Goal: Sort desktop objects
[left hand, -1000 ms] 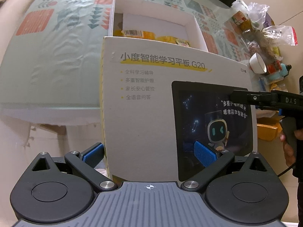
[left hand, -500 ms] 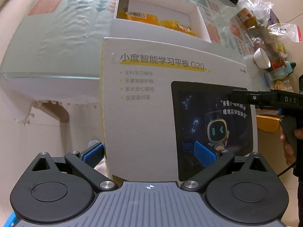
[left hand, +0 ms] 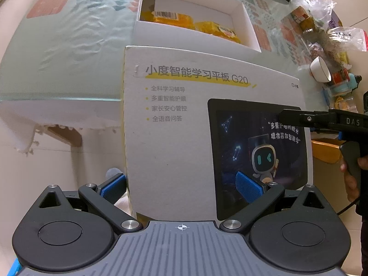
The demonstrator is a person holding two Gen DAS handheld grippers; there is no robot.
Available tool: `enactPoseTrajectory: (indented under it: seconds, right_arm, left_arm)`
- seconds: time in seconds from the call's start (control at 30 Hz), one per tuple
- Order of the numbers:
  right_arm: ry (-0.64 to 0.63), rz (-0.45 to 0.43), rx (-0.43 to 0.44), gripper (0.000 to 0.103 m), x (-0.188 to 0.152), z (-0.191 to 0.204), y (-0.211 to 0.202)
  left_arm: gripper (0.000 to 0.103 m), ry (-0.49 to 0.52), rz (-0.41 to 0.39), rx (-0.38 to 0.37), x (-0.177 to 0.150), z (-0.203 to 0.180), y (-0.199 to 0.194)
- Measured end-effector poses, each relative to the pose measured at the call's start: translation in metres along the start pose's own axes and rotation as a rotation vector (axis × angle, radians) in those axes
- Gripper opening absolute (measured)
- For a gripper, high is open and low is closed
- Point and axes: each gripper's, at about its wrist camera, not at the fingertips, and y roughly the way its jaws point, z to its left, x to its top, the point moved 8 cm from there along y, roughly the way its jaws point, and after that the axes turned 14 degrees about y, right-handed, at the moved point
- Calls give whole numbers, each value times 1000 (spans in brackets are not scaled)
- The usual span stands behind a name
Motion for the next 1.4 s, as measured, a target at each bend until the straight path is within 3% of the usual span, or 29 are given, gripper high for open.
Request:
enactPoseTrajectory:
  seconds: [0.7,1.13,1.4]
  right_arm:
    - [23,-98,-16,103,74,29,8]
    - [9,-89,-16,103,125,44,16]
    - [-13,-84,-5,103,176,54,20]
  left_arm:
    - [102,62,-45,-12,86,34,-3]
    - [102,58,-48,-3,131,44,-2]
    - [102,23,-56,8,176,57,-1]
